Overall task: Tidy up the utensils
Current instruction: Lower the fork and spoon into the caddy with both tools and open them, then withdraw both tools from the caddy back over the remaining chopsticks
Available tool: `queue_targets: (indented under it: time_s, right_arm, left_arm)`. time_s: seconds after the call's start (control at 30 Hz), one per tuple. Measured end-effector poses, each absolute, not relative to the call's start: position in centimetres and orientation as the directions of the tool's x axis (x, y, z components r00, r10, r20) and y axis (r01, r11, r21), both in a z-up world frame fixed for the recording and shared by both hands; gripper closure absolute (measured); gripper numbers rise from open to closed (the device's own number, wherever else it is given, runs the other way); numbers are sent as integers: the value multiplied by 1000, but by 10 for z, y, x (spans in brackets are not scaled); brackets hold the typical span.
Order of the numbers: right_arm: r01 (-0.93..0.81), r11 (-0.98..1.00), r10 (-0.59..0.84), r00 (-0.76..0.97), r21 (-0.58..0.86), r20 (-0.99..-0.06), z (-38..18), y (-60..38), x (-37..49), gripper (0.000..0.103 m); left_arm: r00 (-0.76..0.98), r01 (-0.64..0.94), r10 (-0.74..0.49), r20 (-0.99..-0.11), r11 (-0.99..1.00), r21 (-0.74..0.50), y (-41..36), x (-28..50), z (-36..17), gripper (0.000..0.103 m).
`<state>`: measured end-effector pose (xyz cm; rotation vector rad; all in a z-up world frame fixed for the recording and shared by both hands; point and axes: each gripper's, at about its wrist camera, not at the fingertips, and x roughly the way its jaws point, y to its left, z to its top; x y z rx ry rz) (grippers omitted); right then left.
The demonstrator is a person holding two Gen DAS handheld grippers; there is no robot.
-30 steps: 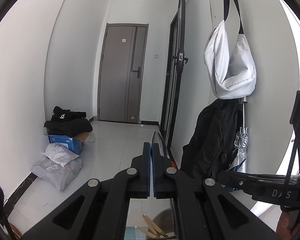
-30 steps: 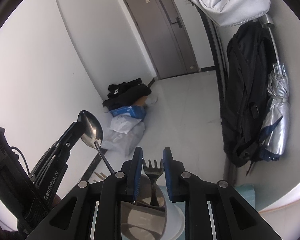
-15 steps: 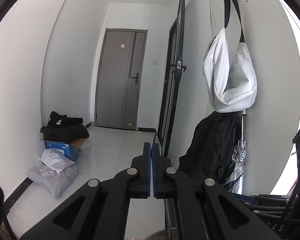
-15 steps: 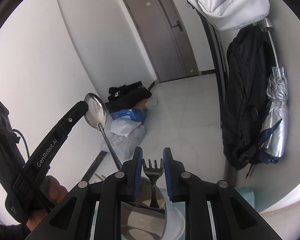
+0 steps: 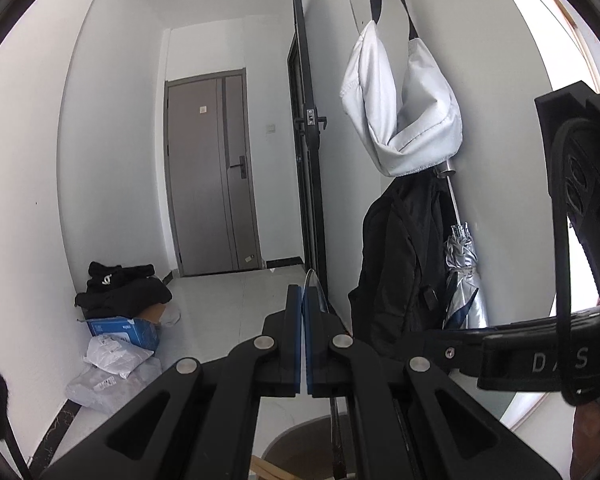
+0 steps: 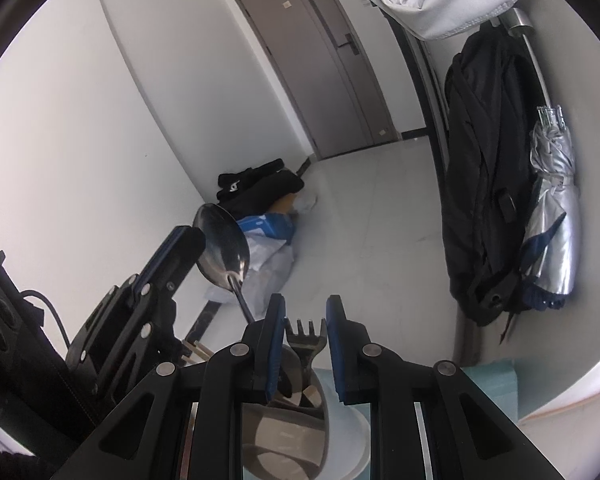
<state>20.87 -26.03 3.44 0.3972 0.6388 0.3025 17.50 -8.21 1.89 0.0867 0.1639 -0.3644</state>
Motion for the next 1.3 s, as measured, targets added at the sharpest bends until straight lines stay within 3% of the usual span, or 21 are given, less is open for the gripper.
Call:
queue_targets:
  time_s: [0.37, 0.43, 0.5, 0.7, 0.77, 1.07, 1.3]
  right_arm:
    - [-190, 866, 431, 752, 462, -498, 39, -255, 208, 82]
    - [-197, 862, 441, 747, 468, -497, 40, -255, 206, 81]
    - [-205, 852, 458, 739, 482, -495, 42, -255, 202, 81]
    - [-201, 850, 447, 766, 487, -463, 61, -261, 168, 69]
    - [-203, 851, 441, 776, 484, -451, 67, -264, 153, 61]
    - [-201, 867, 412, 803, 456, -430, 74, -266, 81, 44]
    - [-201, 888, 392, 801, 413, -452, 61, -259, 32, 33]
  left_arm:
    - [804, 434, -456, -381, 889, -146, -46, 180, 23, 103]
    - [800, 398, -441, -407, 897, -189, -36, 178, 27, 92]
    - [810, 355, -411, -418, 911, -209, -28, 171, 32, 67]
    - [836, 242, -317, -449, 946, -217, -19, 140, 54, 32]
    - [842, 227, -302, -448, 950, -213, -18, 126, 61, 29]
    - [877, 162, -213, -431, 975, -153, -26, 63, 77, 7]
    - [890, 119, -180, -419, 979, -166, -19, 21, 71, 1]
